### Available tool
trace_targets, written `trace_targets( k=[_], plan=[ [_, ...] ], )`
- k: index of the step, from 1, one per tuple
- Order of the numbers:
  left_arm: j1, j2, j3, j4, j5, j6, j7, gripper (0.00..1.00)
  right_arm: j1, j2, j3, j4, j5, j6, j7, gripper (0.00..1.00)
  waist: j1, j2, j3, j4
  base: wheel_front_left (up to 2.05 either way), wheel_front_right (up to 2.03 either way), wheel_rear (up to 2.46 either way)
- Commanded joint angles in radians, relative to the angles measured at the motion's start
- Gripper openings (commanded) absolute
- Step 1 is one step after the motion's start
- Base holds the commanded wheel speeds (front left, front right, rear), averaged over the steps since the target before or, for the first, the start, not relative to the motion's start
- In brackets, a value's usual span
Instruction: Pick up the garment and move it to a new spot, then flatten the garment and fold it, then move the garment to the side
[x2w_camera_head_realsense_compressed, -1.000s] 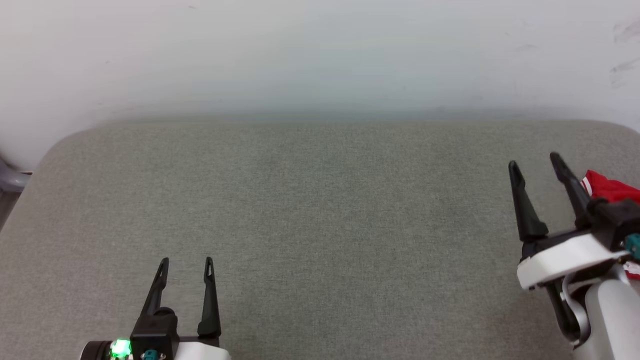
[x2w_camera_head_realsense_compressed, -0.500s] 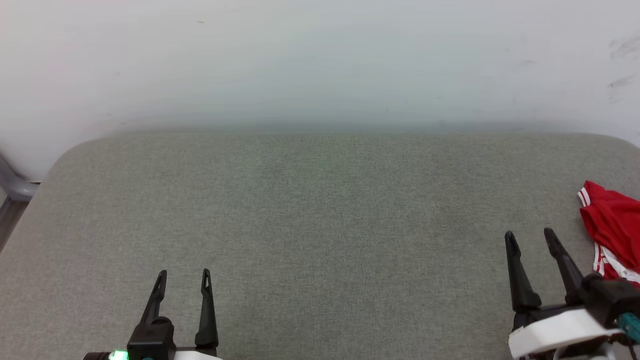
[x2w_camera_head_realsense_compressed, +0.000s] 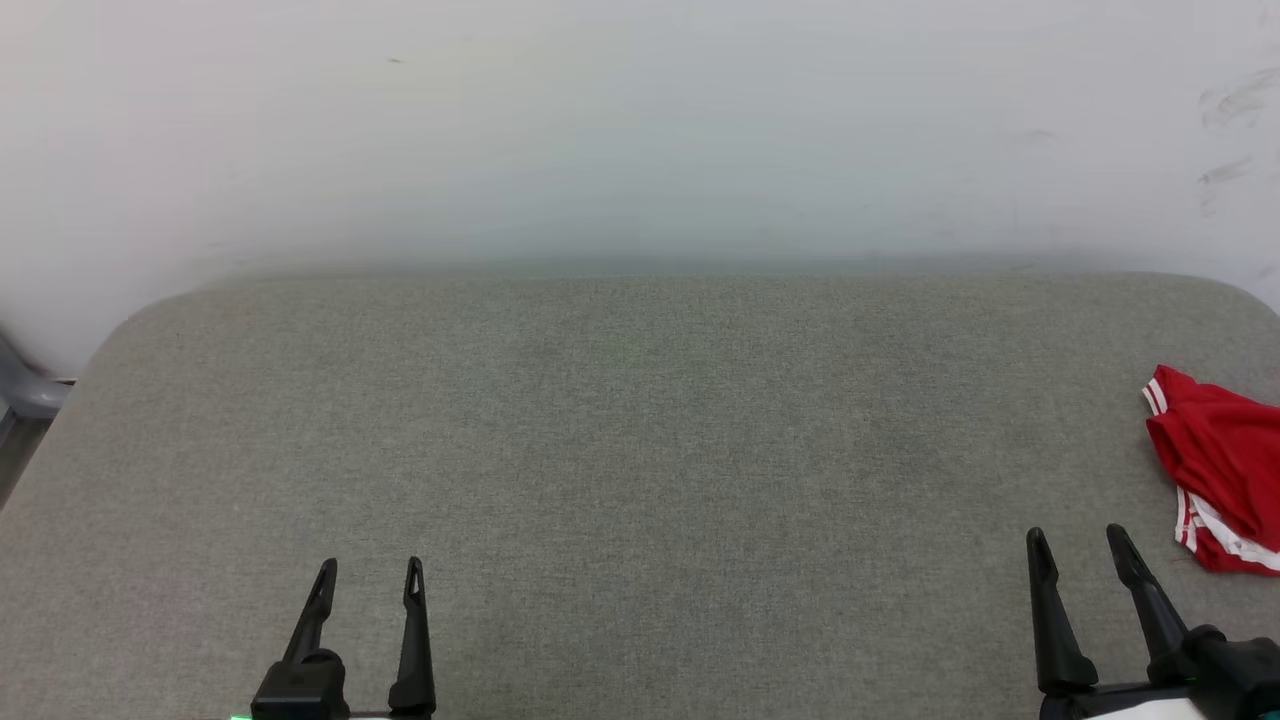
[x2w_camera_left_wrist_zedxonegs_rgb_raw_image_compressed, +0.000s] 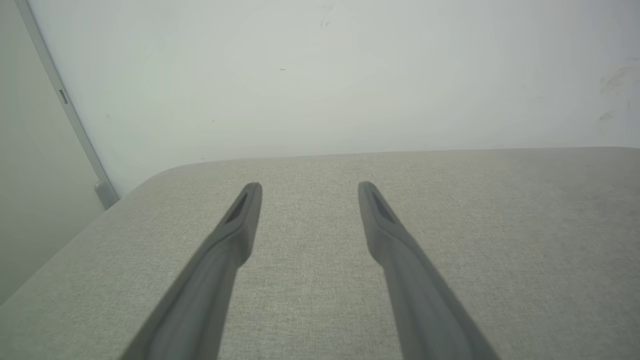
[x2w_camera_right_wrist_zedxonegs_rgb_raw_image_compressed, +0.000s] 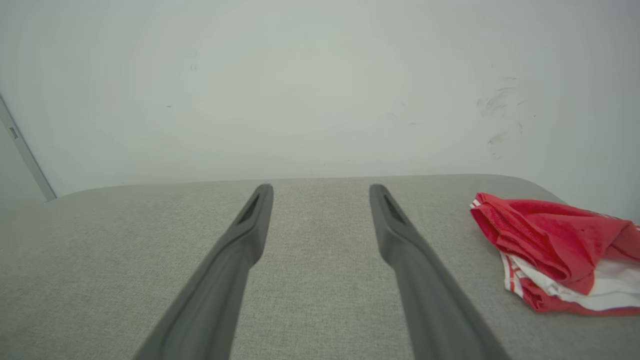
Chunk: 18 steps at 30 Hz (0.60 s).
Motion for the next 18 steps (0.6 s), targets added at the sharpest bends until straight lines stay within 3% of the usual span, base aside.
trace_targets(
  k=[1,12,13,18],
  plan=[
    [0.011,-0.005,0.003,0.002,0.004,-0.005,-0.002,1.00,0.015,0.006,-0.003,-0.008,-0.006,-0.001,-0.001,1.00,0.0000,-0.0001,0.000,0.000,0.00,0.00,0.00],
    [0.016,-0.011,0.012,0.008,0.007,-0.016,-0.002,1.00,0.020,0.007,-0.008,-0.005,-0.017,-0.001,-0.002,1.00,0.0000,-0.0001,-0.002,0.000,0.00,0.00,0.00],
    [0.009,-0.010,0.010,0.007,0.004,-0.014,0.000,0.00,0.010,0.002,-0.008,-0.001,-0.015,0.000,0.000,0.00,0.0000,-0.0001,-0.002,0.000,0.00,0.00,0.00],
    [0.021,-0.019,0.003,0.055,0.000,-0.015,0.005,0.00,0.020,0.003,-0.004,0.045,-0.011,0.000,0.005,0.00,0.0000,-0.0001,-0.002,0.000,0.00,0.00,0.00]
  ],
)
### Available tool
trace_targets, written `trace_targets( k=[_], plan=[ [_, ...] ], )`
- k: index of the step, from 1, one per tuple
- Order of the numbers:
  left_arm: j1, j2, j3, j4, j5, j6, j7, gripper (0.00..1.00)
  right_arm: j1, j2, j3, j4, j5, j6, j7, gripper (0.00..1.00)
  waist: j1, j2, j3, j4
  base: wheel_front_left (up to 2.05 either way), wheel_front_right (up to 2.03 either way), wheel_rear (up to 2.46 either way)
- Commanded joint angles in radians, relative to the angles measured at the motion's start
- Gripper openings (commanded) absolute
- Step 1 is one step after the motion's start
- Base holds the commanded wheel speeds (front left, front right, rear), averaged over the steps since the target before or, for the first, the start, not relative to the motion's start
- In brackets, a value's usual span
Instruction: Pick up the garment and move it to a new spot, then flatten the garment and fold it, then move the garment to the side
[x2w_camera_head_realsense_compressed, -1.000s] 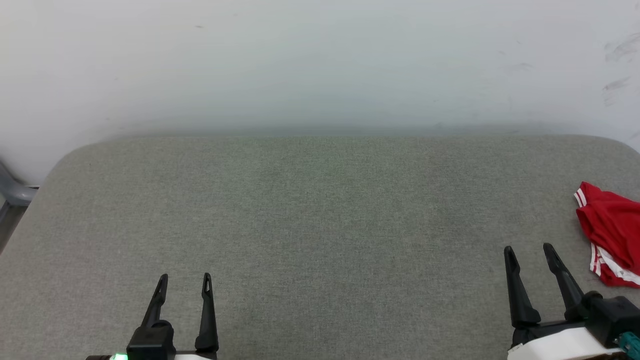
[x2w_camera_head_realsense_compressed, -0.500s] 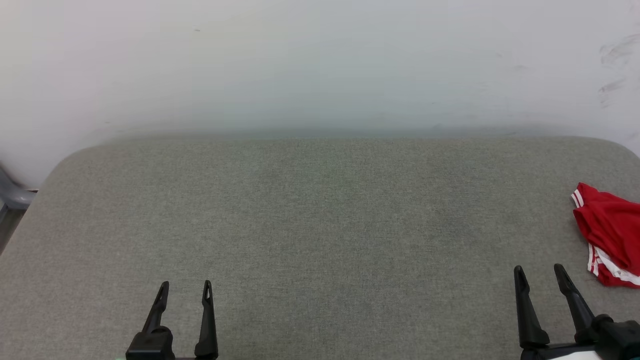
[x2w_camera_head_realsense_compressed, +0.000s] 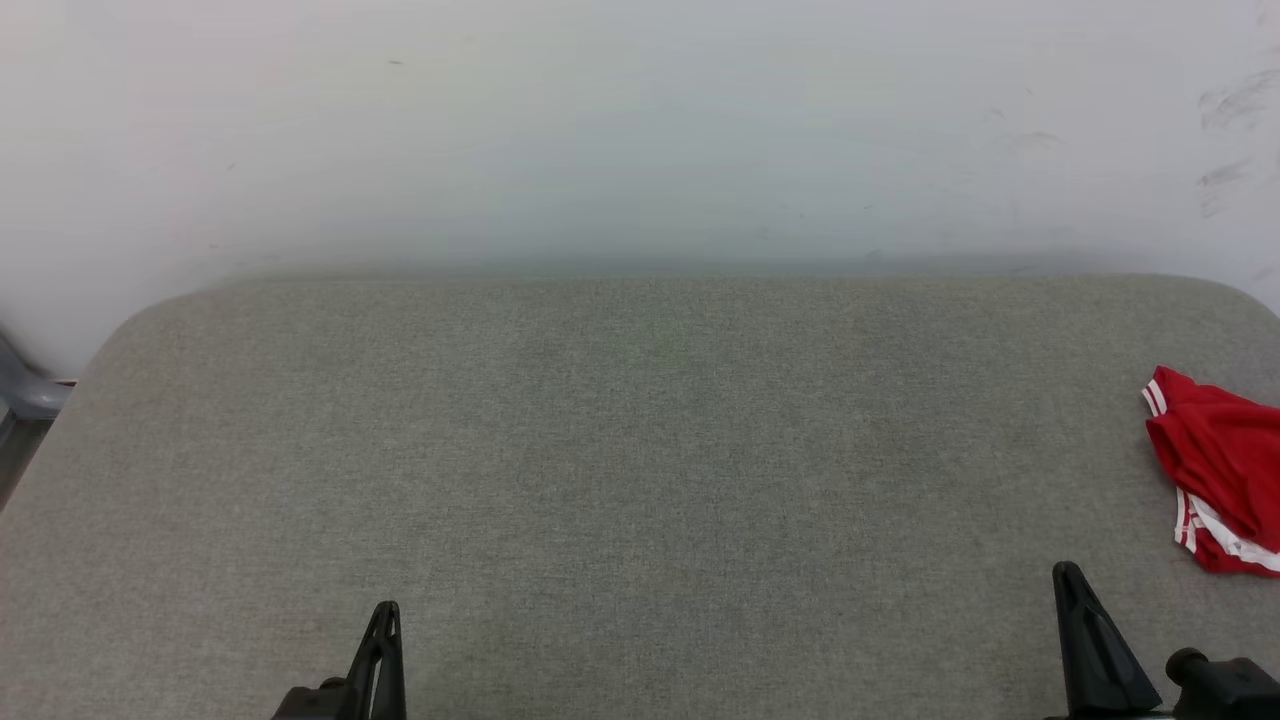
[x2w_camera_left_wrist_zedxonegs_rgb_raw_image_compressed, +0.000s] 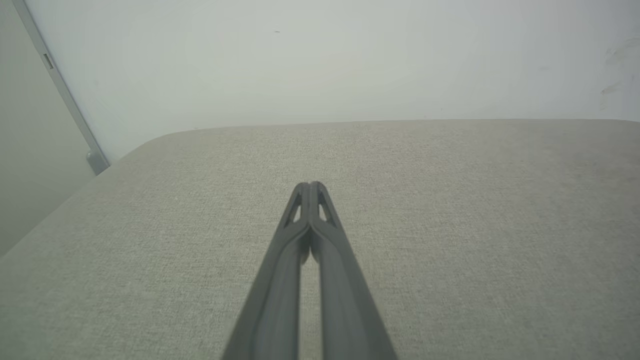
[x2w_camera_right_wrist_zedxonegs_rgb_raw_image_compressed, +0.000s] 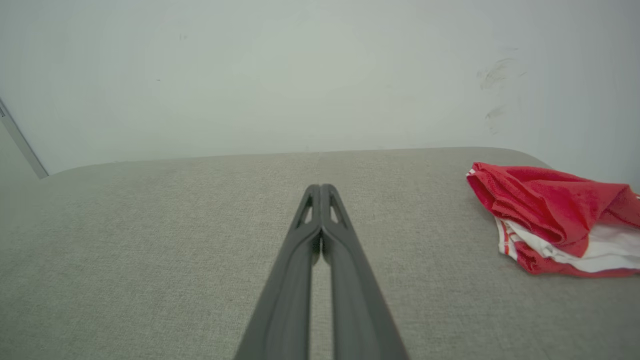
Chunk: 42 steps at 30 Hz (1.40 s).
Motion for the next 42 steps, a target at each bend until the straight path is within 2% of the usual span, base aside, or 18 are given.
trace_targets(
  k=[1,20,42],
  plan=[
    [-0.007,0.001,0.003,-0.008,-0.023,-0.003,0.004,0.00,-0.004,0.000,0.001,-0.007,0.022,0.000,0.003,0.00,0.0000,-0.0001,0.000,0.000,0.00,0.00,0.00],
    [-0.077,-0.004,0.048,0.031,-0.400,-0.060,0.091,0.00,-0.074,-0.012,0.004,0.040,0.394,0.000,0.079,0.00,0.0000,-0.0001,0.009,-0.001,0.00,0.00,0.00],
    [-0.140,-0.012,0.090,0.065,-0.743,-0.111,0.172,0.00,-0.137,-0.017,0.001,0.084,0.729,0.000,0.153,0.00,0.0000,-0.0001,0.019,-0.003,0.00,0.00,0.00]
  ],
)
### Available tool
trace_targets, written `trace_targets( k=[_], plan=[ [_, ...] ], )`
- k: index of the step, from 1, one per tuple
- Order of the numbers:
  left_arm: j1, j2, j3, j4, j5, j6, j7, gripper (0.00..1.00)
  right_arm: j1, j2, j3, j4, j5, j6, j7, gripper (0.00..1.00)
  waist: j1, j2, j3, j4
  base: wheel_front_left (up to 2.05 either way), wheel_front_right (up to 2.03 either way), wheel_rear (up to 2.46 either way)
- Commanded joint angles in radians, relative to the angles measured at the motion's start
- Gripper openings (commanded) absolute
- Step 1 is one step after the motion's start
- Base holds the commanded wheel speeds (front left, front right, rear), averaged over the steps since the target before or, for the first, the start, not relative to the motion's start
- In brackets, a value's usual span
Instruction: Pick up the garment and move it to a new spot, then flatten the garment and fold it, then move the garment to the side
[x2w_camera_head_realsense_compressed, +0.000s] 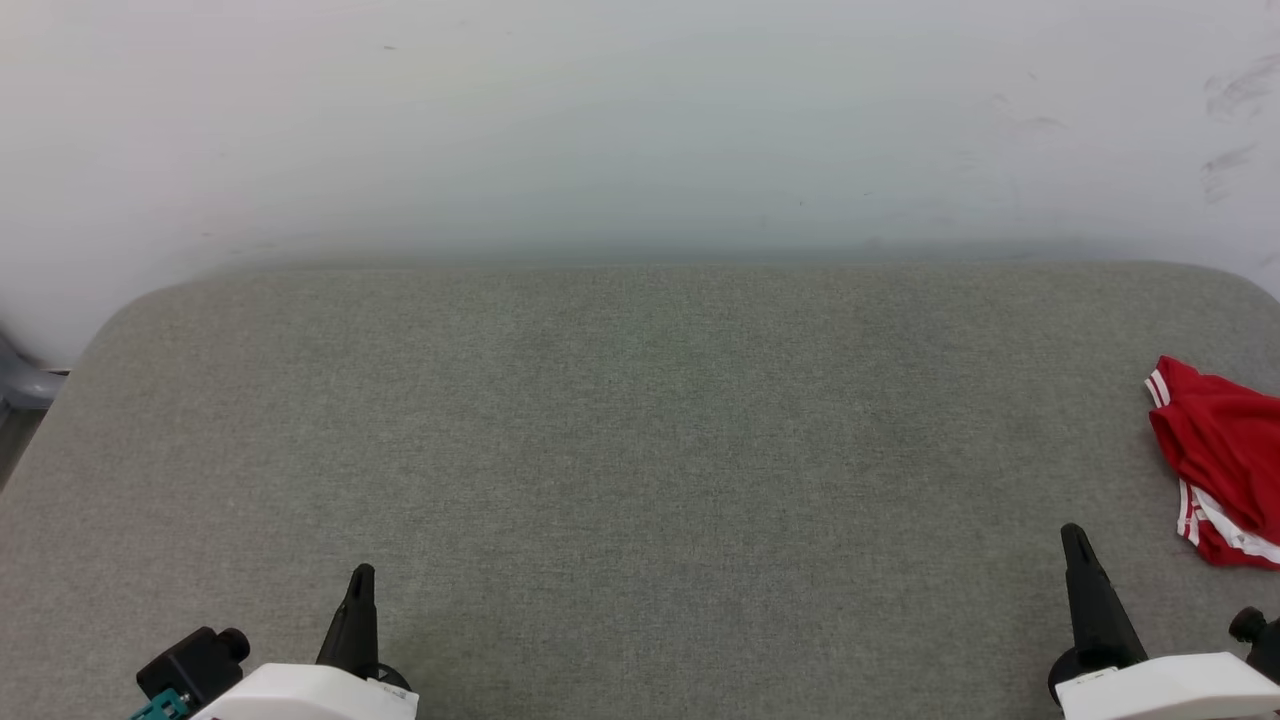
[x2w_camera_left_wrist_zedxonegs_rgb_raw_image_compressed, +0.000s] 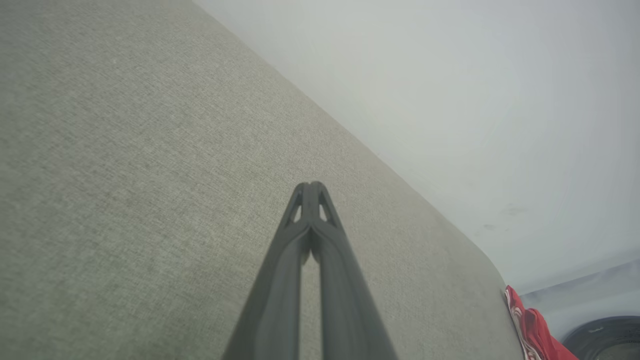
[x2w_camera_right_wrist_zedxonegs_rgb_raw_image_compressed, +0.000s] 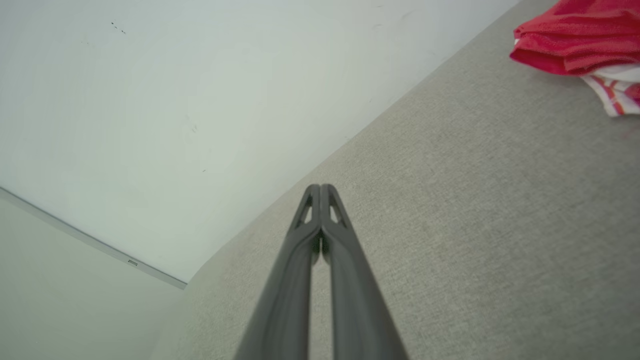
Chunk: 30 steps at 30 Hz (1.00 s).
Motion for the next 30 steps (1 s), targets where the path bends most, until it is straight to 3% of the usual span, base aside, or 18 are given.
trace_targets(
  k=[1,30],
  plan=[
    [-0.029,-0.002,0.008,-0.005,-0.043,-0.009,0.008,0.00,-0.029,-0.009,-0.003,-0.004,0.043,0.000,0.008,0.00,0.0000,0.0000,0.001,0.000,0.00,0.00,0.00],
    [-0.094,-0.011,0.055,0.030,-0.387,-0.062,0.093,0.00,-0.094,-0.009,-0.012,0.041,0.376,0.000,0.089,0.00,0.0000,0.0000,0.014,-0.002,0.00,0.00,0.00]
  ],
)
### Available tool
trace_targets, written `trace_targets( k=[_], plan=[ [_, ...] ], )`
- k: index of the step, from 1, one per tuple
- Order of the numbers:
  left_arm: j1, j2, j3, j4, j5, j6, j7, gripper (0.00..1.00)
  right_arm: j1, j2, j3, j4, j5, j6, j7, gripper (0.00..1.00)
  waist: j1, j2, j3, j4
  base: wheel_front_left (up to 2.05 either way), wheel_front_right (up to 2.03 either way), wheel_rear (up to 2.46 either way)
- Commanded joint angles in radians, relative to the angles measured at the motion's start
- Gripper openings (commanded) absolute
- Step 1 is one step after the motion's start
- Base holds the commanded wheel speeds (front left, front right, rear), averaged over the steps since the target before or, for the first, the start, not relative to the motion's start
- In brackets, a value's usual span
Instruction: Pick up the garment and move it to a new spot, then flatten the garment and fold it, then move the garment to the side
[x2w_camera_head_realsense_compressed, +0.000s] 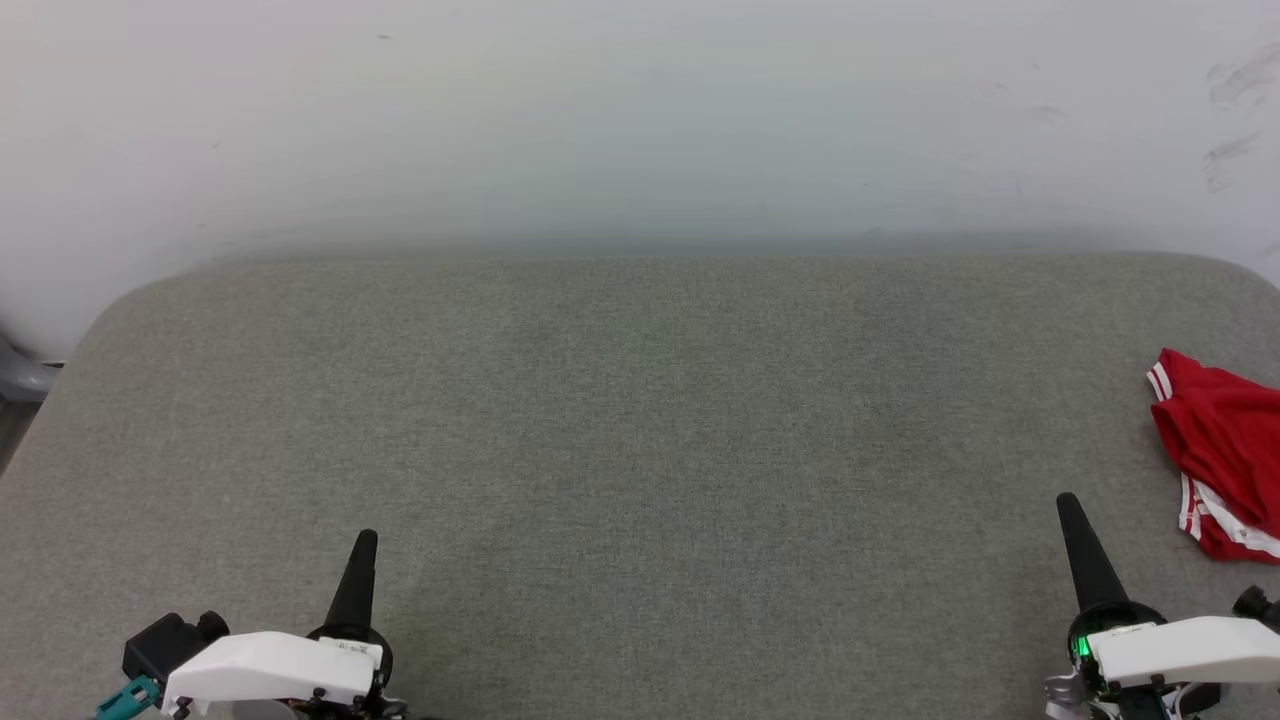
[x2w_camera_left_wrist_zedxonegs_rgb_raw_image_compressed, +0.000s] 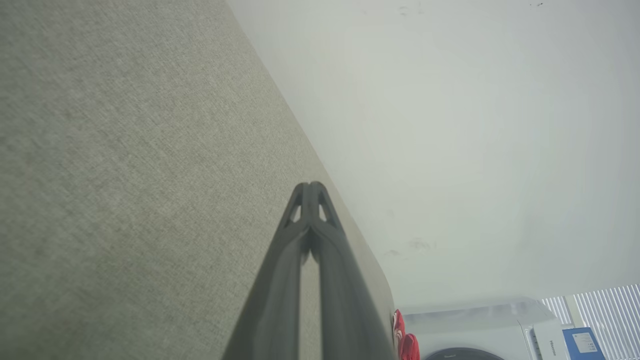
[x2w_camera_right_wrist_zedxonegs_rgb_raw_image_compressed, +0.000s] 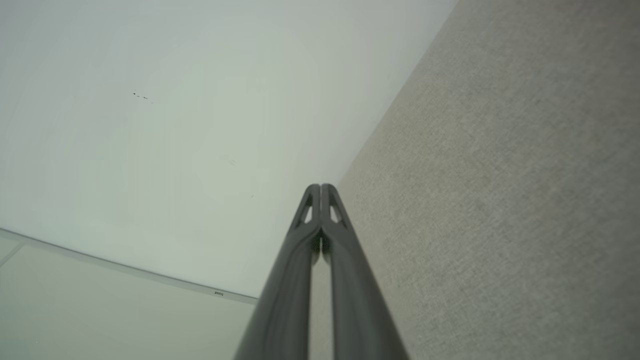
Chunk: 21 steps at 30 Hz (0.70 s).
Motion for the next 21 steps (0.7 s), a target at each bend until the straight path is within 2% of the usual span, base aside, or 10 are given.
trace_targets(
  k=[1,21],
  plan=[
    [-0.027,0.001,0.008,-0.003,-0.027,-0.007,0.007,0.00,-0.027,-0.007,-0.002,-0.004,0.026,0.000,0.005,0.00,0.0000,0.0000,0.001,0.000,0.00,0.00,0.00],
    [-0.062,-0.005,0.034,0.017,-0.215,-0.037,0.054,0.00,-0.062,-0.005,-0.010,0.022,0.206,0.000,0.052,0.00,-0.0001,0.0000,0.010,-0.001,0.00,0.00,0.00]
  ],
)
